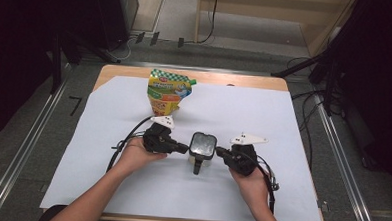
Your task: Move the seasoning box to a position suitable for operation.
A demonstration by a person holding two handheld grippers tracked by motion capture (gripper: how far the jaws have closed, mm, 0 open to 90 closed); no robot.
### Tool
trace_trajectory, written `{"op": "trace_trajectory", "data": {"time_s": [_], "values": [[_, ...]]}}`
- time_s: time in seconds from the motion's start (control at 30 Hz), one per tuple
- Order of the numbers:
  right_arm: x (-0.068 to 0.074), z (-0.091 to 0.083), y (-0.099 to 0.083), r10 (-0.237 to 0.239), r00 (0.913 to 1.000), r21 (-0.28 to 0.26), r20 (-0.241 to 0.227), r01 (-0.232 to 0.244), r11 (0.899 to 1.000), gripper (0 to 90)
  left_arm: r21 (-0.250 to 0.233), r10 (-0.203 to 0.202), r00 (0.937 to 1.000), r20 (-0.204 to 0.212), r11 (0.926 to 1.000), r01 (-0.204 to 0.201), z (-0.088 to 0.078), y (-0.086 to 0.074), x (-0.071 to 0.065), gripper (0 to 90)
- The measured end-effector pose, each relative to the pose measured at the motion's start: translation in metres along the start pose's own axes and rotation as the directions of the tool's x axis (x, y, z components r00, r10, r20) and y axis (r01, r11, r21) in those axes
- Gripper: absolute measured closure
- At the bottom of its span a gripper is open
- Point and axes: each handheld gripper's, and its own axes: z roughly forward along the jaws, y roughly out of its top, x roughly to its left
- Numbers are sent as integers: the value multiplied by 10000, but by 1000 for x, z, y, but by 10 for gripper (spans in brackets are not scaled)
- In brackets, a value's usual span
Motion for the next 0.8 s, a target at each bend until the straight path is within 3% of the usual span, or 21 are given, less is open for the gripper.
{"op": "trace_trajectory", "data": {"time_s": [0.23, 0.53, 0.7, 0.8], "values": [[-6, 4, 4, 208, 9993, 20, 314, -208, 9998, 900, 11, 20, 9998, 222, 10000, -20, 7, -1, -9, 900], [-16, 10, 9, 507, 9982, 11, 313, -507, 9987, 900, 222, 352, 9982, 481, 9991, -363, 15, 2, -21, 900], [-13, 2, 8, 451, 9985, -93, 306, -448, 9990, 900, 467, 533, 9967, 620, 9973, -562, 10, 3, -24, 896], [-9, -10, 6, 457, 9985, -153, 291, -452, 9989, 900, 393, 483, 9970, 608, 9979, -507, 4, 3, -23, 844]]}}
